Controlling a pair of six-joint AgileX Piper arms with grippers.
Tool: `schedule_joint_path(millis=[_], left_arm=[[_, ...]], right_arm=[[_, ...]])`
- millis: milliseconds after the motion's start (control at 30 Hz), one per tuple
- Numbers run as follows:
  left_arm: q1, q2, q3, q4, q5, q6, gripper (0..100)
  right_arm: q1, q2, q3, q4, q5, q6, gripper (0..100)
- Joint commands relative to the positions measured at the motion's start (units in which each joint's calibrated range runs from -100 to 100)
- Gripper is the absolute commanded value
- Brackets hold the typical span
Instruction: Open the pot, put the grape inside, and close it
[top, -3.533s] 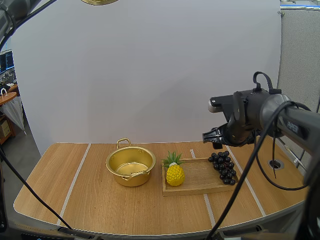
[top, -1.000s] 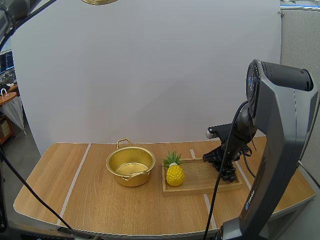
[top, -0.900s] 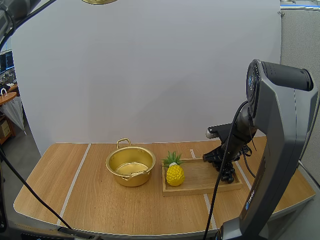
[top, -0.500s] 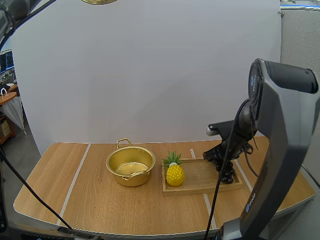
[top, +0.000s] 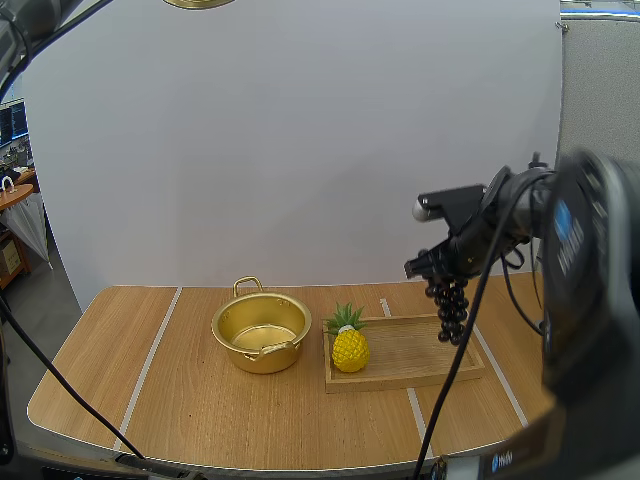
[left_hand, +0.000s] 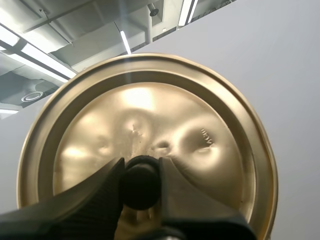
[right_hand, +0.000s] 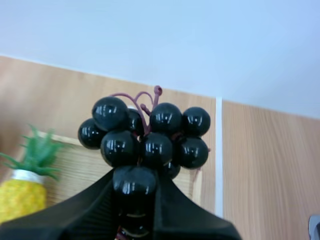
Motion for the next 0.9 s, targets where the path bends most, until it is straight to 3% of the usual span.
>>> schedule_joint_path(millis=[0,333,633,867], left_arm=[[-0.15,-0.4,-0.6,0.0,-2.7,-0.7,0],[-0.15,-0.4,-0.6,0.0,-2.7,-0.7,0],[-0.15,-0.4,-0.6,0.0,-2.7,-0.7,0],[-0.15,-0.4,-0.6,0.0,-2.7,-0.7,0]], right_arm=[[2.7,-7.0,-2.9,1.9,7.9,-0.6,0],[11.9,-8.4,-13.9,7.2,22.1,2.4,0],[21.3,-5.5,-18.4,7.3,21.4,6.9,0],[26.1,2.0,-21.5,7.1,19.1,8.2,0]])
